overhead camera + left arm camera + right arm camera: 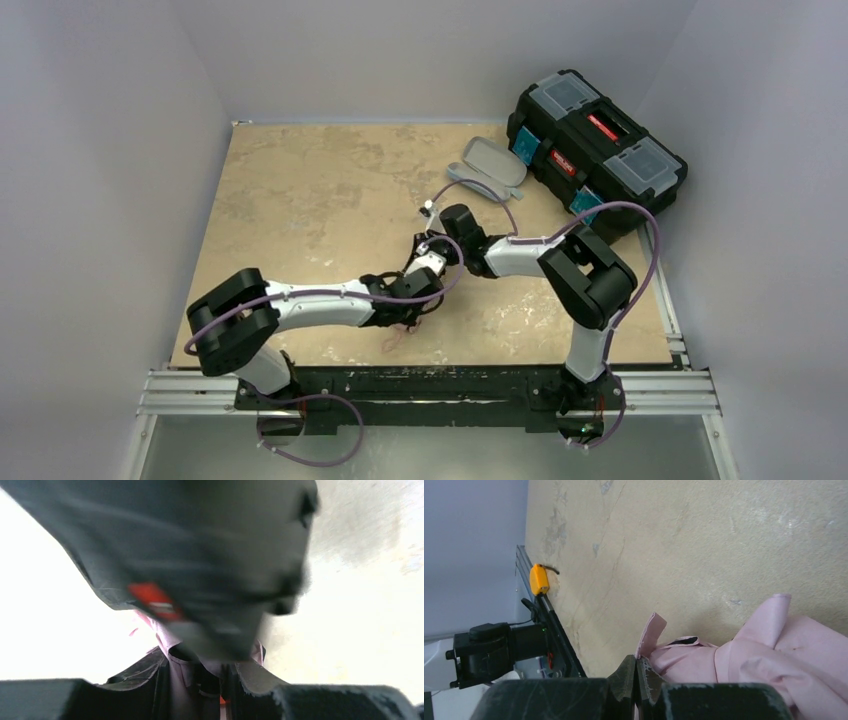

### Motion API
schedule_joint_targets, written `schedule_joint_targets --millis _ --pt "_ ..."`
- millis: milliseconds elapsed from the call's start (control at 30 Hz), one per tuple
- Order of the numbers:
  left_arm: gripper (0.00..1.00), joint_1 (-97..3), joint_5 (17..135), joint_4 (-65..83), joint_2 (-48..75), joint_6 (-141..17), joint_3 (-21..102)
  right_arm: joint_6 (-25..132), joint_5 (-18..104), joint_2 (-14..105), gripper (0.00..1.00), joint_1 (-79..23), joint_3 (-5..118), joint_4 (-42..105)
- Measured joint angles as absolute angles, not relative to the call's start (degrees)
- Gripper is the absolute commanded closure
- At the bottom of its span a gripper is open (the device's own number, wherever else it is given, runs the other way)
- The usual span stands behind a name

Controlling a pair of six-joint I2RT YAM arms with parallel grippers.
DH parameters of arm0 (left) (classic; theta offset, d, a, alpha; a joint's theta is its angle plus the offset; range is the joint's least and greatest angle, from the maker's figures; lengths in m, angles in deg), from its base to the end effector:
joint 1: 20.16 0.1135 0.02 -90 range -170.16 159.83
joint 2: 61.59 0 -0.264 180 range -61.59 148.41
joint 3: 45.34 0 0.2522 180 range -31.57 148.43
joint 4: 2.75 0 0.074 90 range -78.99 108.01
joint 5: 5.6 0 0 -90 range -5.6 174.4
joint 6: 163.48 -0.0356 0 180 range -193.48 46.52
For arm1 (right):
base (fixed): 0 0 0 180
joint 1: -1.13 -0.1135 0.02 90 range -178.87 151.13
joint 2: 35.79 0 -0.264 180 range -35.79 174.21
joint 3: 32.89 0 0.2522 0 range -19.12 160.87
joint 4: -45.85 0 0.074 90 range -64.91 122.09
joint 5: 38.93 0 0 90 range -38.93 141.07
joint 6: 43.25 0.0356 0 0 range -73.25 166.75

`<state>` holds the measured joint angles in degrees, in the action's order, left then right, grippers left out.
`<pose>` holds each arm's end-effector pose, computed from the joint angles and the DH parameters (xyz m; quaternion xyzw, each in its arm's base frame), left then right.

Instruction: Put away the umbrella

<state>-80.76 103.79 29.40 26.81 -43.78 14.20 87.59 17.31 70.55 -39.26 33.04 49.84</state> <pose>0.1505 -0.2431 0.1616 0.2136 0.9311 -0.0599 0.2896 0.2687 0.2546 0.1418 -0.1275 0.8547 0.4775 0.1587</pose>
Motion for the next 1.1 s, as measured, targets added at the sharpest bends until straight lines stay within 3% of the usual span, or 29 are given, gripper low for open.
schedule_joint_targets --millis 400,833,900,1000,1100 --pt "1.0 -93.2 131.0 51.8 39.0 -40.0 26.2 84.0 16.9 69.9 1.0 -39.7 44.2 32.4" --pt "1.0 -101.6 144.7 77.6 63.9 -24.5 43.8 85.0 16.7 71.3 1.0 -39.3 38.1 36.0" --pt "0.92 -101.9 145.0 78.7 64.9 -24.2 44.3 85.6 16.0 71.3 1.0 -39.0 36.4 38.9" --pt "0.65 -102.1 144.9 79.0 65.1 -24.3 44.5 86.7 15.3 71.3 1.0 -38.6 34.1 43.2" --pt "0.44 -102.1 144.6 78.1 64.7 -26.0 44.0 87.3 15.1 71.3 1.0 -38.5 32.6 46.6"
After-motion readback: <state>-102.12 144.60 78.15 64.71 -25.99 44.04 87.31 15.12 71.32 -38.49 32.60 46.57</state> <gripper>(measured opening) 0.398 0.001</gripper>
